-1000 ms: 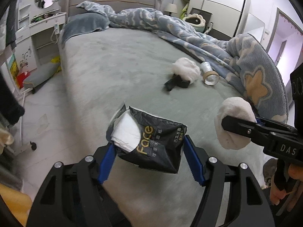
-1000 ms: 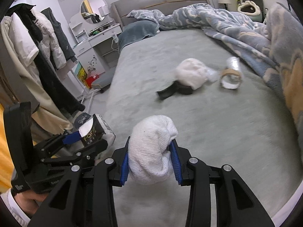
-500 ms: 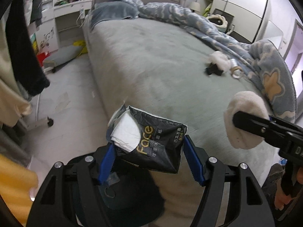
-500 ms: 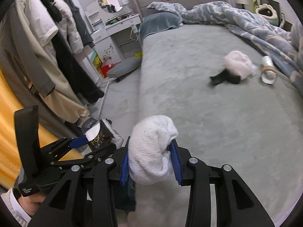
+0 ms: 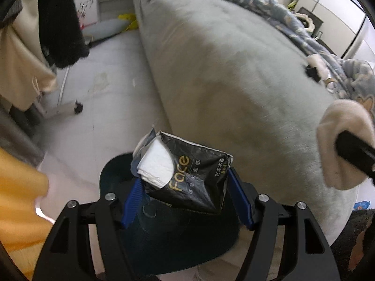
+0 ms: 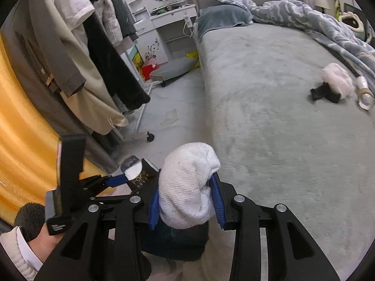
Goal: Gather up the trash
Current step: 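Carry both items over the teal bin and open both tools to drop them, then move both tools back toward the remaining trash on the bed, then grasp the white crumpled tissue with the right tool, then grasp the black curved plastic piece with the left tool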
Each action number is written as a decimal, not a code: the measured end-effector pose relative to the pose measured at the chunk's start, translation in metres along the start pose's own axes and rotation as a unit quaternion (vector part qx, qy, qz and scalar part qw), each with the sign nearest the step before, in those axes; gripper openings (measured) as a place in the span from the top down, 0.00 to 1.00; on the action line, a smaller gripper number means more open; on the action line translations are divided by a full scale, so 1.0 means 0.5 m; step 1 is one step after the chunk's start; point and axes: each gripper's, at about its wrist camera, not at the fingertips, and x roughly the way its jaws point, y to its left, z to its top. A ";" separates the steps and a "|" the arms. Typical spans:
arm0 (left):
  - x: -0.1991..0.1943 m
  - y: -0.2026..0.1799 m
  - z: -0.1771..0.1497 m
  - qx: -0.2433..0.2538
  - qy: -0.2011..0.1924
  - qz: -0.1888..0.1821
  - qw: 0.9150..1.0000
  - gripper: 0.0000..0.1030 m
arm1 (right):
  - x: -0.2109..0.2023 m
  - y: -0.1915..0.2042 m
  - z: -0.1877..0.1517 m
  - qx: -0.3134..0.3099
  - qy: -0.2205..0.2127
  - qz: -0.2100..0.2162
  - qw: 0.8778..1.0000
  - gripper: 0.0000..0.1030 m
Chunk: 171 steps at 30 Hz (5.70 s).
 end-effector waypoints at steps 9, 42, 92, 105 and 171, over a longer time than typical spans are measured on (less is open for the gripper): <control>0.041 0.050 -0.031 -0.022 0.070 -0.004 0.997 0.30 | 0.041 0.034 0.000 -0.012 0.021 0.006 1.000 0.63; -0.121 0.185 -0.068 -0.024 0.006 -0.009 1.000 0.29 | 0.315 0.117 -0.136 -0.060 0.235 -0.031 0.970 0.63; -0.320 0.045 0.087 0.048 -0.283 -0.037 0.957 0.08 | 0.042 -0.037 0.056 -0.070 -0.019 -0.100 0.992 0.16; -0.236 -0.055 0.141 0.088 -0.254 -0.055 0.962 0.08 | -0.019 -0.147 0.105 -0.074 -0.064 -0.126 0.987 0.16; 0.133 -0.458 0.312 0.168 -0.116 -0.148 0.968 0.18 | -0.063 -0.585 0.288 0.054 -0.101 -0.125 0.985 0.67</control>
